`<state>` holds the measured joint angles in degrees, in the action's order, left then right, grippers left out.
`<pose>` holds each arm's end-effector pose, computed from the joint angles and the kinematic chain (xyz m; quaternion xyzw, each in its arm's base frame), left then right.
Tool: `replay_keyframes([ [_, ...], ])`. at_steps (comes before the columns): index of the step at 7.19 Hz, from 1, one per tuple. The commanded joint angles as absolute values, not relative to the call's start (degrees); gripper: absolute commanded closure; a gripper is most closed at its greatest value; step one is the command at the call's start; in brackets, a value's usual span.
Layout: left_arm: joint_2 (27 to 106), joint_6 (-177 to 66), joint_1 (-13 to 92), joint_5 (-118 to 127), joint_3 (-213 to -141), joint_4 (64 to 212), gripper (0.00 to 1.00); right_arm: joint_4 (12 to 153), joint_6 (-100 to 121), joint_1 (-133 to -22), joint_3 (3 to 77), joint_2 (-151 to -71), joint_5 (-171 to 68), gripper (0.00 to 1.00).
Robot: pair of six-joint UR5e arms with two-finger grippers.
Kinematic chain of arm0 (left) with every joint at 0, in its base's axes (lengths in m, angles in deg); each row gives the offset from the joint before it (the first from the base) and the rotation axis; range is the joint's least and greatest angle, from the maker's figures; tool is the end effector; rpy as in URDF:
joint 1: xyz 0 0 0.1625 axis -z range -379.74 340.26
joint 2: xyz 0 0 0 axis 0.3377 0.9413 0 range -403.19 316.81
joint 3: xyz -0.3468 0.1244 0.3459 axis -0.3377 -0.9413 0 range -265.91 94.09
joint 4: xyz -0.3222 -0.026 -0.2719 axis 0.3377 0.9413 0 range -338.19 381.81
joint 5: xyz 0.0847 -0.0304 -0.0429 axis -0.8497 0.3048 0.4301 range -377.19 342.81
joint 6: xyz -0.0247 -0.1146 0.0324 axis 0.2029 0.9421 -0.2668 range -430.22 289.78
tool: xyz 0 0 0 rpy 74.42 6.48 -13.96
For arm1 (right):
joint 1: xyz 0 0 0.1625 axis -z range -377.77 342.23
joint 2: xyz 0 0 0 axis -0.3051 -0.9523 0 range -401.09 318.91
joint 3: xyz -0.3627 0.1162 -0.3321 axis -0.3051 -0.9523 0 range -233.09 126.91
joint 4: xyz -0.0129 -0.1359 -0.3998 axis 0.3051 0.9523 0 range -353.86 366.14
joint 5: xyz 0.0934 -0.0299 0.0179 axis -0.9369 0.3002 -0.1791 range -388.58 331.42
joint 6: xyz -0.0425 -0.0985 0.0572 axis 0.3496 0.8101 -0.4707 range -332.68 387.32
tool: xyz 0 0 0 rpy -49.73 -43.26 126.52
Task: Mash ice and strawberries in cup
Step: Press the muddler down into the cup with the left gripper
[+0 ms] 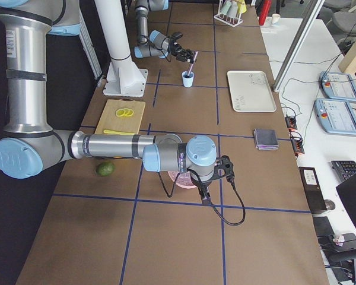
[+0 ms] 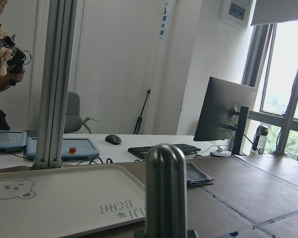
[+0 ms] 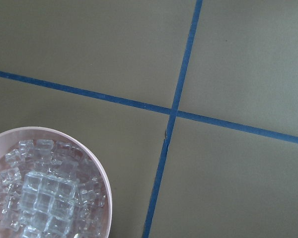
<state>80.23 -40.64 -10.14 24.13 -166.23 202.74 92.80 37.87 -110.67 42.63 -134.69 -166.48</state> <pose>0.6296 -0.3343 0.2988 0.6222 0.5006 -0.1024 0.5931 0.0672 -0.4730 0.7236 0.0907 -0.3976 -0.0801 0.9096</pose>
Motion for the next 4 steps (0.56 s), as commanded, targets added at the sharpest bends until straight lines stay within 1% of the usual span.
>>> replay_keyframes([
  [1, 80.65, -40.78, -10.07, 24.20, -167.02, 202.51, 1.00, 92.80, 37.87, -110.67, 42.63, -134.70, -166.40, 0.01],
  [3, 79.69, -41.57, -9.37, 24.90, -172.89, 201.90, 1.00, 92.80, 37.87, -110.67, 42.63, -134.70, -166.40, 0.01],
  [4, 79.24, -41.48, -7.71, 26.82, -174.14, 201.90, 1.00, 92.71, 37.87, -110.67, 42.63, -134.70, -166.48, 0.01],
])
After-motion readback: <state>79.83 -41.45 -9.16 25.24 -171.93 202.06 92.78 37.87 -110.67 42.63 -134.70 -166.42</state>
